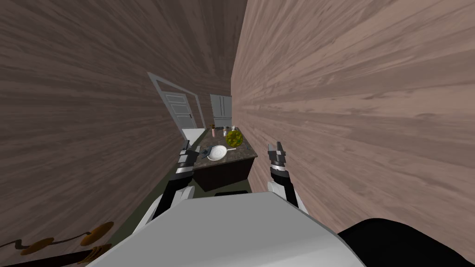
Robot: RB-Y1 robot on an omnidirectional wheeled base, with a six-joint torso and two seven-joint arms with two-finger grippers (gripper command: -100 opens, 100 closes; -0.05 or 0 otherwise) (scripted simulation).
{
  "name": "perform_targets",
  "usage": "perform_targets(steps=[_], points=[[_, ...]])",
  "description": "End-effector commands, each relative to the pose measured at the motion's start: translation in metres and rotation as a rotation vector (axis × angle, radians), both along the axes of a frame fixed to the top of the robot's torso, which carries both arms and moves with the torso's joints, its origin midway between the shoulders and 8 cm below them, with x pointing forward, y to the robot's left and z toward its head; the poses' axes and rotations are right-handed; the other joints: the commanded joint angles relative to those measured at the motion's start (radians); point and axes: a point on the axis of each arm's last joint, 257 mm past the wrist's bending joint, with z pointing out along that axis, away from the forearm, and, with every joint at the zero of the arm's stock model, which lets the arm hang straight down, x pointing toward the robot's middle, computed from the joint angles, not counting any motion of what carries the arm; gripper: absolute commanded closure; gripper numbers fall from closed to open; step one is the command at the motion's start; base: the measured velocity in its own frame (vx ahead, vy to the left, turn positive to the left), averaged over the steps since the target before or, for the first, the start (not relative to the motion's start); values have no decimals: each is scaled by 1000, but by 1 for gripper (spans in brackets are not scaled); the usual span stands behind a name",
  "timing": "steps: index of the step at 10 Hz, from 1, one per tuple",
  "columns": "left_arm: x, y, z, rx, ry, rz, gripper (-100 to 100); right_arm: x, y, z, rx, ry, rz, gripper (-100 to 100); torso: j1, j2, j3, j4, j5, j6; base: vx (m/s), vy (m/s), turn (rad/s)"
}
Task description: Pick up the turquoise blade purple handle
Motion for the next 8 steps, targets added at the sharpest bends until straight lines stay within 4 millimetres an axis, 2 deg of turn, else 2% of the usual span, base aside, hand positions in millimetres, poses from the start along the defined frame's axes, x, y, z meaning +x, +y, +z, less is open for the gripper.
perform_targets(steps=[1, 5, 8], points=[[0, 0, 0, 0, 0, 0, 0, 1, 3, -8, -18, 29, 19, -100, 0, 0, 0, 0, 0, 0, -77, 14, 72], [0, 0, 0, 0, 0, 0, 0, 3, 8, -44, -67, 143, 70, -100, 1, 9, 5, 2, 0, 0, -133, 14, 124], [0, 0, 0, 0, 0, 0, 0, 2, 8, -92, -113, 283, 117, -100, 1, 10, 6, 2, 0, 0, -135, 32, 216]])
